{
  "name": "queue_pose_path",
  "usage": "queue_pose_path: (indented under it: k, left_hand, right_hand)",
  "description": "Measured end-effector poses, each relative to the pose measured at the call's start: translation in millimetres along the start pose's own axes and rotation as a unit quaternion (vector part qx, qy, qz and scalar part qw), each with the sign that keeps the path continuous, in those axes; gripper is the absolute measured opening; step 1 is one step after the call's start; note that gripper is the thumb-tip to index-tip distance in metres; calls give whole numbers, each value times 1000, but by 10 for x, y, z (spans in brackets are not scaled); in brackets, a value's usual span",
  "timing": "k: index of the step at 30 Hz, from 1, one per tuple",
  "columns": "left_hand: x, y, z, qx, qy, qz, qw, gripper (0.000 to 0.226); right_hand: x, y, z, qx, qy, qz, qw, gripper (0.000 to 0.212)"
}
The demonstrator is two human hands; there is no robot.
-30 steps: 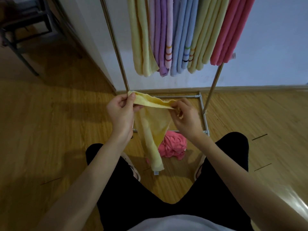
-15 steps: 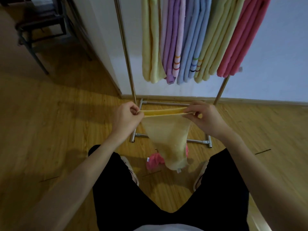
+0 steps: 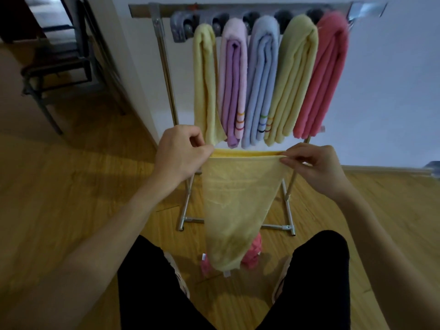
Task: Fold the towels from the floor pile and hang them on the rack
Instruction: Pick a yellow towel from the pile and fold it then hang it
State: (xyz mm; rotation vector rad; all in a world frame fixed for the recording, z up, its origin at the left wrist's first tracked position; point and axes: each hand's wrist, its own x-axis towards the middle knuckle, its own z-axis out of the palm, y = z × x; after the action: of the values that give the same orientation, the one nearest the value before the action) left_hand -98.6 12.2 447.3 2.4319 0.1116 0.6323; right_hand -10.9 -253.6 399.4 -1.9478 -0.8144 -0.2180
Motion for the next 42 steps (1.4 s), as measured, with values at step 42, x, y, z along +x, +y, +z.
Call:
queue_pose_path:
  k: [42]
  left_hand:
    - [-513,139,149,130,-259,450,845,6]
  right_hand:
    - [30,-116,599,-54,-74,0,996,12]
